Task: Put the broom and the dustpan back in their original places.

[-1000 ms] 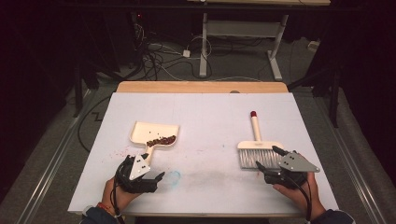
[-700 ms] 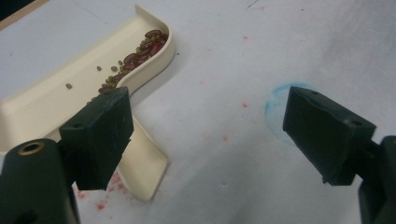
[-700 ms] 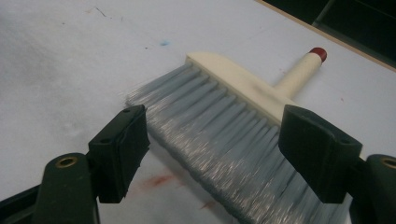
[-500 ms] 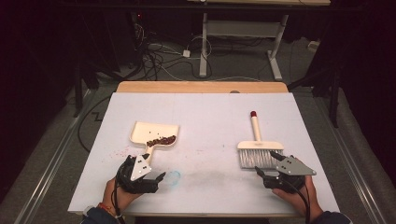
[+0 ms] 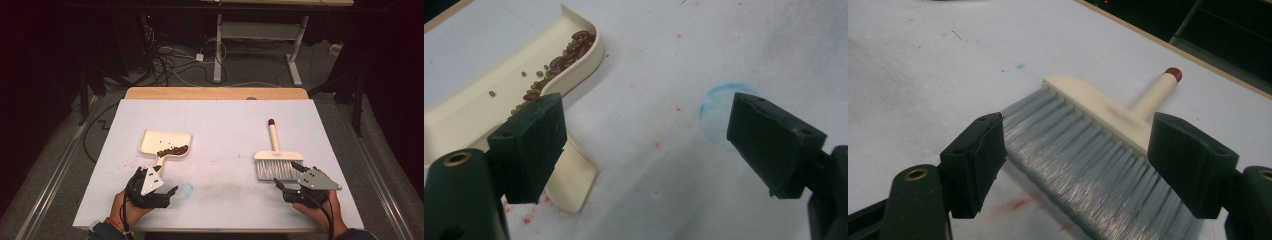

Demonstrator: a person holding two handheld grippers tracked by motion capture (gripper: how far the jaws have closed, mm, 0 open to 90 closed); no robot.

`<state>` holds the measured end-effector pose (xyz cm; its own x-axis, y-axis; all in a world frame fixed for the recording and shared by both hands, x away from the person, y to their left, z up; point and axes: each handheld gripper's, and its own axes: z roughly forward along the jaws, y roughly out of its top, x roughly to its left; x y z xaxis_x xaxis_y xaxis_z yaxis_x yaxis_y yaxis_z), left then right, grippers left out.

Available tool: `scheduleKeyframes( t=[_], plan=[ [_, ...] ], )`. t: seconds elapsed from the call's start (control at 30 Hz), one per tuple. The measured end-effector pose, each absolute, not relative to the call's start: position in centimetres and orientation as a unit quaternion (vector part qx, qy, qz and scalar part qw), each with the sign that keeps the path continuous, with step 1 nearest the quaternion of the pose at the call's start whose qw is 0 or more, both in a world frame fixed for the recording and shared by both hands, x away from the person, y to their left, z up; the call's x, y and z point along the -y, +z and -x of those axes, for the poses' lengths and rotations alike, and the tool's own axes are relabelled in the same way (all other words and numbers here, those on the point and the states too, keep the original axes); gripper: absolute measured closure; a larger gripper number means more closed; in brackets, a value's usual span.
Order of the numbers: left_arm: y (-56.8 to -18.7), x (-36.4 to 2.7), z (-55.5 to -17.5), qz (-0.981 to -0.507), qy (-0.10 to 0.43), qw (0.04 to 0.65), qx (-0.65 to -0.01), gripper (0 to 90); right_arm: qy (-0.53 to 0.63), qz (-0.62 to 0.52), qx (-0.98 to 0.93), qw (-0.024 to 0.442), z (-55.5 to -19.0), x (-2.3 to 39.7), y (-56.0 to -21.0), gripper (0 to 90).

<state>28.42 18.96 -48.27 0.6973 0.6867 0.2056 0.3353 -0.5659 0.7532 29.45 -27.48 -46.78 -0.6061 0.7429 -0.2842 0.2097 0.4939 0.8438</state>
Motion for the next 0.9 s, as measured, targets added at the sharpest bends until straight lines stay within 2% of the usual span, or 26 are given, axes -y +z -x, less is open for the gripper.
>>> scheduleKeyframes(
  t=[0.6, 0.9],
  plan=[
    [-48.37, -18.83, -28.39, -0.85, 0.241, 0.353, -0.308, 16.1, 0.406, -0.306, -0.793, 0.335, -29.65, 27.55, -46.5, 23.6],
    [-48.34, -18.76, -28.32, -0.849, 0.246, 0.352, -0.309, 16.1, 0.408, -0.31, -0.782, 0.355, -29.77, 27.78, -45.97, 23.9]
  ],
)
